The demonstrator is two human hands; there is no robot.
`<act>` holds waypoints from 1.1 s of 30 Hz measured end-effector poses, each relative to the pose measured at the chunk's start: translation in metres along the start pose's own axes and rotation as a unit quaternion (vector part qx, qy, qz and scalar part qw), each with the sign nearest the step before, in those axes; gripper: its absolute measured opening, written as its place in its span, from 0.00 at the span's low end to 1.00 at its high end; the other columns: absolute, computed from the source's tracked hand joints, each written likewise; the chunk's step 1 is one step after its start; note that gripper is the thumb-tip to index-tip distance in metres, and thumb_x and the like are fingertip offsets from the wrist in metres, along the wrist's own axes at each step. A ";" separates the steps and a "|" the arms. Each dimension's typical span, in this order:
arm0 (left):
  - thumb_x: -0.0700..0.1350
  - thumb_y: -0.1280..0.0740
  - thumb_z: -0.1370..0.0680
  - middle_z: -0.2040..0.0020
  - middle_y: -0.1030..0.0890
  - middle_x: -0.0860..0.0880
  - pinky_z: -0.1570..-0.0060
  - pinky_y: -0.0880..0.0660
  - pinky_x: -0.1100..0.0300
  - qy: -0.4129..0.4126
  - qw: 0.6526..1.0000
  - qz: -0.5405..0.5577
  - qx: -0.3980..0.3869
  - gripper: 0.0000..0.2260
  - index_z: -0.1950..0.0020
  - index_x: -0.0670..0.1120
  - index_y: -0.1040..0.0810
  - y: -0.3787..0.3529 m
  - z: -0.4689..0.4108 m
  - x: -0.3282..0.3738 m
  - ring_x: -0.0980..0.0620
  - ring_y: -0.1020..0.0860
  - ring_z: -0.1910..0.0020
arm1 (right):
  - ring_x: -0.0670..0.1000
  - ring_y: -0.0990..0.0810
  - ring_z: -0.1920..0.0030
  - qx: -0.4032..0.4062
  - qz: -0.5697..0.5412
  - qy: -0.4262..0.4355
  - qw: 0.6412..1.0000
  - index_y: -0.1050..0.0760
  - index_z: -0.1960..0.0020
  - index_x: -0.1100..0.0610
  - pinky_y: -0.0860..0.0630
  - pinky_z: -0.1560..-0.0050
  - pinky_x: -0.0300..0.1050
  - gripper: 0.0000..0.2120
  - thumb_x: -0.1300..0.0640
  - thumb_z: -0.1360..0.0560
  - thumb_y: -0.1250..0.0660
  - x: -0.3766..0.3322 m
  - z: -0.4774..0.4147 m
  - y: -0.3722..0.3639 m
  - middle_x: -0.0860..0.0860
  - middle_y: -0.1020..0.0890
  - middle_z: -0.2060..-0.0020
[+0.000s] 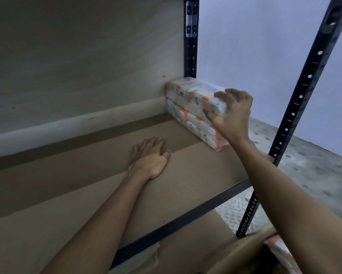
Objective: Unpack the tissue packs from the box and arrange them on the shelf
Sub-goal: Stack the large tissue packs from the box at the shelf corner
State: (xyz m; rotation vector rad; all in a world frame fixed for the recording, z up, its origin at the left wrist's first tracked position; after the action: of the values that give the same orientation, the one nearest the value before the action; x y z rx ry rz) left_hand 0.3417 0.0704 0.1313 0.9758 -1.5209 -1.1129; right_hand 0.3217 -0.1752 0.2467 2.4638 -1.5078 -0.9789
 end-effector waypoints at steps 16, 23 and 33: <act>0.61 0.48 0.19 0.21 0.45 0.52 0.25 0.52 0.47 -0.003 1.000 -0.009 0.000 0.25 0.23 0.55 0.42 0.004 0.003 0.004 0.51 0.48 0.22 | 0.55 0.39 0.31 -0.068 0.015 0.006 0.998 0.26 0.37 0.49 0.38 0.41 0.44 0.28 0.40 0.34 0.28 0.007 -0.001 -0.007 0.51 0.31 0.36; 0.61 0.48 0.20 0.21 0.45 0.52 0.25 0.51 0.46 -0.002 1.000 -0.003 0.004 0.25 0.23 0.55 0.42 0.003 0.002 0.003 0.51 0.48 0.22 | 0.55 0.40 0.30 -0.069 0.031 0.006 0.997 0.27 0.36 0.49 0.35 0.43 0.47 0.30 0.39 0.34 0.29 0.005 0.001 -0.007 0.51 0.32 0.35; 0.61 0.47 0.20 0.21 0.43 0.52 0.25 0.50 0.47 -0.003 1.000 -0.002 0.014 0.25 0.24 0.55 0.40 0.005 0.002 0.003 0.51 0.46 0.22 | 0.53 0.49 0.24 -0.094 0.063 -0.008 0.994 0.33 0.33 0.43 0.44 0.34 0.74 0.33 0.33 0.34 0.34 0.004 0.006 0.002 0.47 0.37 0.28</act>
State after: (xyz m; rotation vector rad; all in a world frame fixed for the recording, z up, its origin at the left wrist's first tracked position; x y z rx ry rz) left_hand 0.3387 0.0691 0.1366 0.9942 -1.5441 -1.1012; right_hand 0.3181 -0.1782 0.2411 2.2090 -1.4804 -1.0659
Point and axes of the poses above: each hand's wrist, its own z-axis away from the middle knuckle, its own y-axis out of the back of the hand, x = y × z, the point moved 9 cm from there along -z, towards the middle knuckle
